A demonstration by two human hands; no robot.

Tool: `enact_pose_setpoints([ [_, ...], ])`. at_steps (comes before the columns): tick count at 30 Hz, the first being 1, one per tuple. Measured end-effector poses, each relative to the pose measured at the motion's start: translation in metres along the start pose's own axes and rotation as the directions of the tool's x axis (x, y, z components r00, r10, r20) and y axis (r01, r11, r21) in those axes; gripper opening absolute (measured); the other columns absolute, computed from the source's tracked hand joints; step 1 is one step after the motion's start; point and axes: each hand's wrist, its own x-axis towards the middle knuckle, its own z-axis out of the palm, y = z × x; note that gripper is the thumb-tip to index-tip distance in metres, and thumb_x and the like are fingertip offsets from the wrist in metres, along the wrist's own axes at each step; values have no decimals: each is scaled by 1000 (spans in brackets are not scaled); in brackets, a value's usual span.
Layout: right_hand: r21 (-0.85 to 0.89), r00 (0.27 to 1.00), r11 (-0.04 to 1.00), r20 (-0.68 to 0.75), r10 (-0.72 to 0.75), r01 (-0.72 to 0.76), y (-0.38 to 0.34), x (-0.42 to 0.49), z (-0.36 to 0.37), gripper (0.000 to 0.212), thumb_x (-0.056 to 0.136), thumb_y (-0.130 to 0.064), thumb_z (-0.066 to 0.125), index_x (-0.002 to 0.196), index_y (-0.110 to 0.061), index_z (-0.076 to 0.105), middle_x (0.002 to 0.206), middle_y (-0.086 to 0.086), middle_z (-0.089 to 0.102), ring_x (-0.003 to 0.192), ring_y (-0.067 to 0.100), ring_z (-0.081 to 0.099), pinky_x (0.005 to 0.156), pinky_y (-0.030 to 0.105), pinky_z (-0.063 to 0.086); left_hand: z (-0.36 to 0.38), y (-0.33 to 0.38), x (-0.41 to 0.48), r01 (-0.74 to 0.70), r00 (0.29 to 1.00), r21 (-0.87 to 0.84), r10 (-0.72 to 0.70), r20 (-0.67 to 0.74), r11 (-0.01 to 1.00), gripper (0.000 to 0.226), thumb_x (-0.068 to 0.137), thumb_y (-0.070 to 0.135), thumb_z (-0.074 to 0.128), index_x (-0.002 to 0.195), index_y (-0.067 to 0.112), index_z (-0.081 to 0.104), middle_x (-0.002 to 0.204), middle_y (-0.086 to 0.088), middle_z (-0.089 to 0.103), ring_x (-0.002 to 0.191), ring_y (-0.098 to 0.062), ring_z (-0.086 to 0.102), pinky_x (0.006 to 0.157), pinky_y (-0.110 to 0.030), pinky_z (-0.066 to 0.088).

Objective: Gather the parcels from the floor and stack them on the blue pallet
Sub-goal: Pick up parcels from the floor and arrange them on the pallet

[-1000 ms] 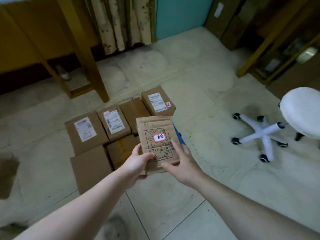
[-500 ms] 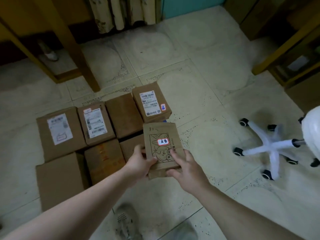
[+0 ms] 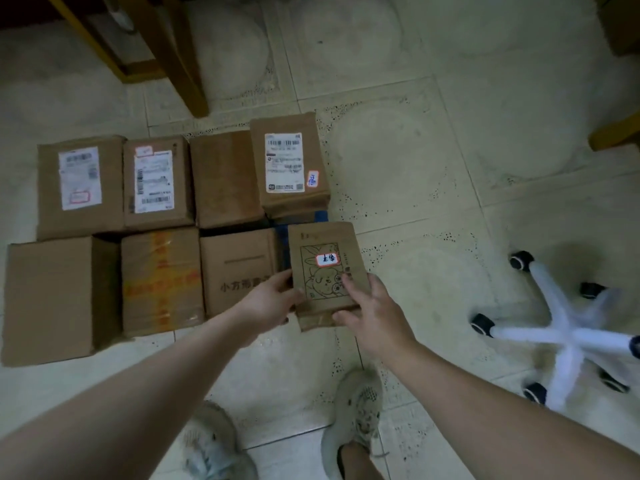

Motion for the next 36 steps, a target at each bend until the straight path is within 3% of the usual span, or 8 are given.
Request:
enact_pose_setpoints([
  [2,17,1000,1000,-18,-24,25,17,7,-4,68,88,-39,64,147,-33,31,157,3,15,138,22,30,113,37,30,7,0,13,20,998,22,-18,-62,1000,47,96,31,46,141,29,36,118,8,60,99,-10,59,75,-26,48],
  [5,-7,996,997,-44,-77,76,36,30,-3,68,89,-36,63,148,-30,30,155,2,16,136,19,31,113,33,28,4,-4,44,26,971,313,50,-234,949,50,96,32,45,143,27,32,137,-4,49,102,-14,56,81,-31,50],
  [8,-44,990,990,-46,-135,133,44,53,17,67,90,-36,62,148,-25,31,154,4,18,135,22,33,112,37,32,-14,-34,70,39,954,712,187,-236,701,66,92,24,50,147,29,15,156,-6,14,141,-29,18,114,-48,23],
  [12,-95,984,982,-60,-169,163,60,93,45,66,92,-33,58,149,-26,27,157,6,11,137,26,30,113,41,30,-29,-76,102,45,981,854,136,-135,518,75,92,40,47,148,35,-2,158,-4,-13,144,-30,-13,116,-53,9],
  [19,-232,997,972,72,-10,27,104,123,91,67,97,-33,50,151,-35,11,160,5,-9,143,27,20,116,35,20,-28,-113,116,35,978,855,159,-136,517,84,89,53,48,146,39,-12,155,3,-24,142,-26,-19,113,-51,7],
  [28,-190,934,978,329,141,-81,72,127,77,82,92,-34,57,153,-24,2,158,7,-19,146,20,3,105,16,9,-28,-92,86,27,984,731,112,-142,682,74,94,38,47,150,28,-1,159,-5,-3,145,-26,-2,116,-41,9],
  [32,-211,969,976,224,102,-54,45,131,64,80,89,-43,57,153,-30,10,160,5,-5,146,21,3,109,25,17,-56,-87,71,48,948,712,191,-252,701,76,92,39,50,150,28,3,159,-2,1,145,-24,1,115,-41,10],
  [36,-255,970,966,242,21,43,20,103,71,74,90,-44,55,152,-26,17,158,8,14,139,25,26,103,24,25,-67,-106,40,44,933,680,213,-290,732,75,90,43,52,150,30,8,159,-1,4,145,-25,0,115,-42,9],
])
